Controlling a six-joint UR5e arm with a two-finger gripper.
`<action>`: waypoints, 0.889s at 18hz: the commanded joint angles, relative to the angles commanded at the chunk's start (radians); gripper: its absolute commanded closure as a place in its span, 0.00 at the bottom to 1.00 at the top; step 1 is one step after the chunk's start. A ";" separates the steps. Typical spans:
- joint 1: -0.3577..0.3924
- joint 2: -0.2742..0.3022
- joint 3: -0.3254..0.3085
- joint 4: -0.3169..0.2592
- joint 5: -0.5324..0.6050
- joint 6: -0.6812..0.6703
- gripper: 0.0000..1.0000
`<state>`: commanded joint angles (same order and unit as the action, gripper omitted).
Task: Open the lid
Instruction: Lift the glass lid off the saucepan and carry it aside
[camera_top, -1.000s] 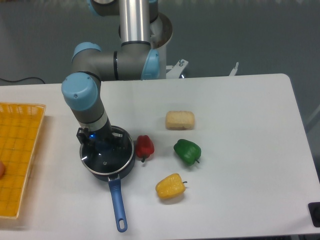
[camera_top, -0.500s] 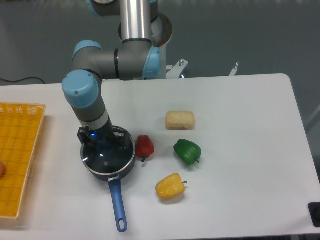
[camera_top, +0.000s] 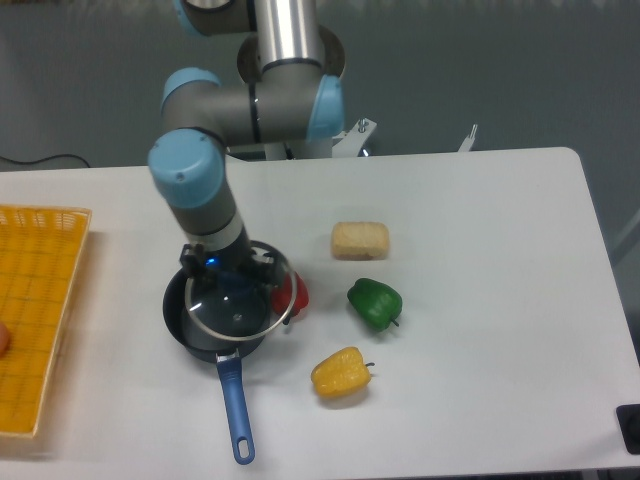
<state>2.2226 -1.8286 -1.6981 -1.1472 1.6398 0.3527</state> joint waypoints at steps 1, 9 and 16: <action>0.017 0.008 0.000 -0.017 -0.002 0.014 0.44; 0.097 0.029 0.015 -0.061 -0.009 0.106 0.44; 0.141 0.038 0.012 -0.078 -0.011 0.164 0.44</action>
<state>2.3638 -1.7902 -1.6858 -1.2257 1.6291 0.5169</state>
